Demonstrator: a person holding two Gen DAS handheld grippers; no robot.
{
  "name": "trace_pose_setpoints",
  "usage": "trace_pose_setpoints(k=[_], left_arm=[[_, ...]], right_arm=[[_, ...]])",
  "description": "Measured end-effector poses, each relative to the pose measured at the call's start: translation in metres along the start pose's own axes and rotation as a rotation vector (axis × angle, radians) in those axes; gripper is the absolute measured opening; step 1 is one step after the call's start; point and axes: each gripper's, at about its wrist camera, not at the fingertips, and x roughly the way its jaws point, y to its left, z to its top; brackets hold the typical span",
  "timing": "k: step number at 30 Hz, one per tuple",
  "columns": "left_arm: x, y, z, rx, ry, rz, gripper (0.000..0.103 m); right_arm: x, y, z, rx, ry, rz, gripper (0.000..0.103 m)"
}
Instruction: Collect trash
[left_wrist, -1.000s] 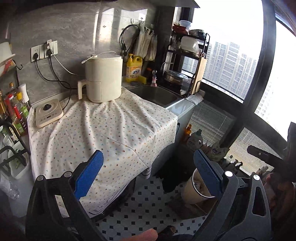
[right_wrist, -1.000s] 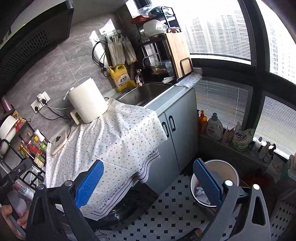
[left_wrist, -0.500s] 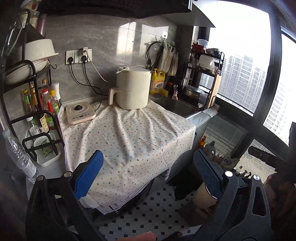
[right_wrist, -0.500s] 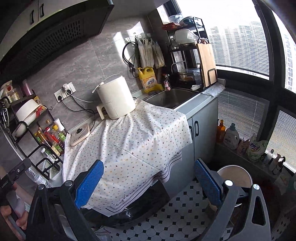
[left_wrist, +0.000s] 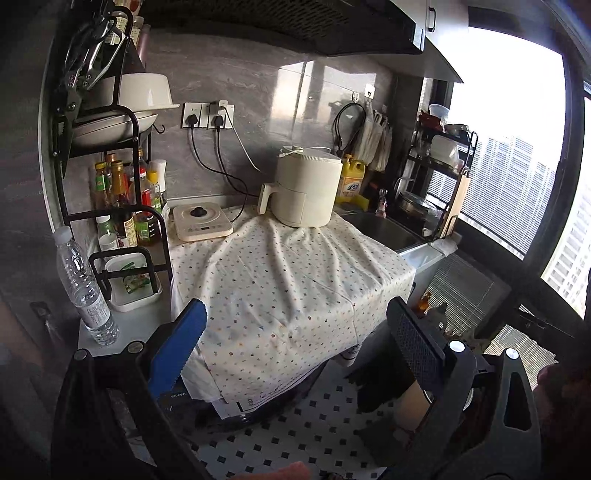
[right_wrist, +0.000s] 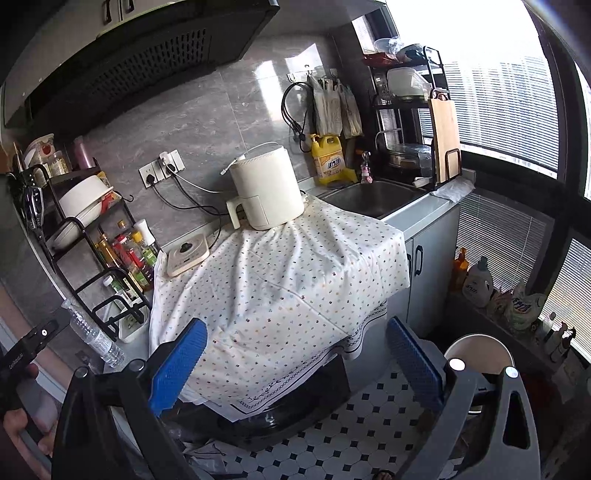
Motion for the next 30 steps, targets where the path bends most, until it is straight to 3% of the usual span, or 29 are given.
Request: trace_pose_setpoints(k=[30], left_arm=[[0.011, -0.008, 0.01, 0.02, -0.01, -0.037, 0.097]], right_arm=[[0.003, -0.015, 0.002, 0.023, -0.022, -0.033, 0.095]])
